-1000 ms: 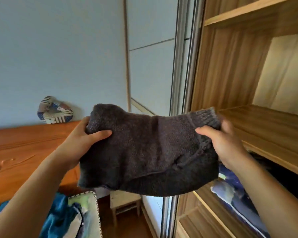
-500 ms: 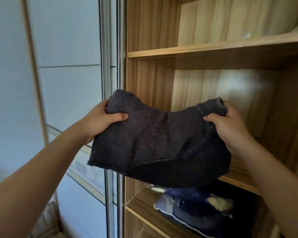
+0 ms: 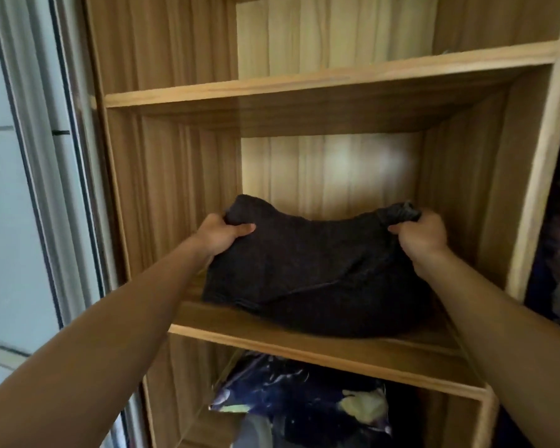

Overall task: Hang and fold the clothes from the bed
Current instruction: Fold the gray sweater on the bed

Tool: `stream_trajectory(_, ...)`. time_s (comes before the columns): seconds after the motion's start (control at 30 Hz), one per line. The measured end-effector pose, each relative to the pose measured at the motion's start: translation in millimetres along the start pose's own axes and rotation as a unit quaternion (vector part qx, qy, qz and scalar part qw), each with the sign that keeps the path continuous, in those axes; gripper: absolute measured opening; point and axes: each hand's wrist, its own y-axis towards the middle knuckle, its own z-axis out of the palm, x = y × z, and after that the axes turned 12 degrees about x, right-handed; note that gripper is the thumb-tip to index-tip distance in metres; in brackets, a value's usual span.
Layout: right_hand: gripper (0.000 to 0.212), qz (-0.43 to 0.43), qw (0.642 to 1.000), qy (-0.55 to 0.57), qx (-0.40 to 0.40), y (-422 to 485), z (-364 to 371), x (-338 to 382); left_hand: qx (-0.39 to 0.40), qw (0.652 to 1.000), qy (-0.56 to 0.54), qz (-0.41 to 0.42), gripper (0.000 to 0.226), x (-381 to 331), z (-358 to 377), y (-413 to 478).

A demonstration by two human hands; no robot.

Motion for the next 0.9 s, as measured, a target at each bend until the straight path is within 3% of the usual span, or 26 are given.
stream_trajectory(0.1, 0.031, 0.026, 0.999, -0.036, 0.007, 38, 14, -20, 0.014, 0.999, 0.039, 0.01, 0.05, 18, -10, 49)
stream_trajectory(0.17, 0.056, 0.084, 0.986, -0.138, 0.045, 54, 27, -38, 0.03, 0.988, 0.15, 0.006, 0.06, 39, -17, 79)
stream_trajectory(0.23, 0.077, 0.116, 0.937, -0.318, 0.08, 54, 40, -54, 0.069, 0.947, 0.311, -0.041, 0.074, 66, -19, 103)
stream_trajectory(0.3, 0.08, 0.039, 0.885, -0.45, 0.109, 47, 55, -59, 0.116, 0.894, 0.426, -0.072, 0.079, 85, -11, 115)
stream_trajectory(0.4, 0.099, -0.032, 0.814, -0.502, 0.29, 36, 82, -54, 0.168, 0.85, 0.493, -0.076, 0.07, 101, 8, 125)
stream_trajectory(0.5, 0.115, 0.054, 0.757, -0.505, 0.41, 31, 110, -61, 0.175, 0.833, 0.52, -0.075, 0.067, 113, 18, 129)
stream_trajectory(0.73, 0.088, 0.063, 0.766, -0.538, 0.348, 66, 162, -92, 0.169, 0.805, 0.564, -0.076, 0.062, 133, 9, 181)
stream_trajectory(0.9, 0.084, 0.088, 0.754, -0.551, 0.346, 102, 197, -97, 0.117, 0.764, 0.633, -0.055, 0.059, 149, -2, 229)
